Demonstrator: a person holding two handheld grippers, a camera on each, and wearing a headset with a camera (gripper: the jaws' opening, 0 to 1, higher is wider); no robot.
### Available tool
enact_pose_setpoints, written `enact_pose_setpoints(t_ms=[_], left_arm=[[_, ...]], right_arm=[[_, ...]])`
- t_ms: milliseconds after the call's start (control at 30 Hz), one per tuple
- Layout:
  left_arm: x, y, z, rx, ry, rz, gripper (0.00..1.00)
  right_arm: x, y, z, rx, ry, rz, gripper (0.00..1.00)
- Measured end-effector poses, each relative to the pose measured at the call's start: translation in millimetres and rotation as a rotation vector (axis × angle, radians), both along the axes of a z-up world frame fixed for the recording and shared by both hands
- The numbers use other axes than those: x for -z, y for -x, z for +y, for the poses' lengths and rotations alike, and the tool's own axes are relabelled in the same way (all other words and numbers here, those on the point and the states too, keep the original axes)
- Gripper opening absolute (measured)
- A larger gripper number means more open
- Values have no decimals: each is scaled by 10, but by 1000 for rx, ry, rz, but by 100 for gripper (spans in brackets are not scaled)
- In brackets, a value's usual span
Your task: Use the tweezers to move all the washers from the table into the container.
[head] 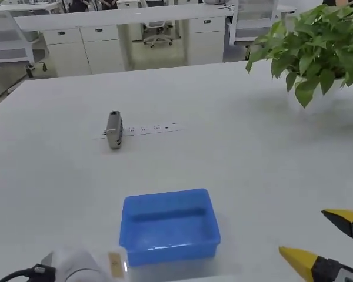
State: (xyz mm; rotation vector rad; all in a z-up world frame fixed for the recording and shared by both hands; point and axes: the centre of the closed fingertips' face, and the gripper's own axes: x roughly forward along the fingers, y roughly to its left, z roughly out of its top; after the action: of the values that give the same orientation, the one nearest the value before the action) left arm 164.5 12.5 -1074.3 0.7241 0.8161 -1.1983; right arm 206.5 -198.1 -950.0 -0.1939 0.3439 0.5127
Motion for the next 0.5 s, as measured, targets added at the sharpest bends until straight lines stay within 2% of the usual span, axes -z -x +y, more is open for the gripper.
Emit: enact_pose_setpoints(t_ms=[100,267,333,400,500], left_arm=[[26,14,-6,9,-12,9,2],[85,19,-2,39,-47,2,0],[94,30,0,54,-55,6,0],[87,27,3,62,-56,1,0],[66,38,12,74,-58,-2,0]], right_arm=[[-3,-1,1,0,2,-4,49],[12,1,4,-3,6,2,49],[48,1,2,-2,23,15,49],[132,2,-23,3,64,46,49],[166,9,-8,-9,84,57,48]])
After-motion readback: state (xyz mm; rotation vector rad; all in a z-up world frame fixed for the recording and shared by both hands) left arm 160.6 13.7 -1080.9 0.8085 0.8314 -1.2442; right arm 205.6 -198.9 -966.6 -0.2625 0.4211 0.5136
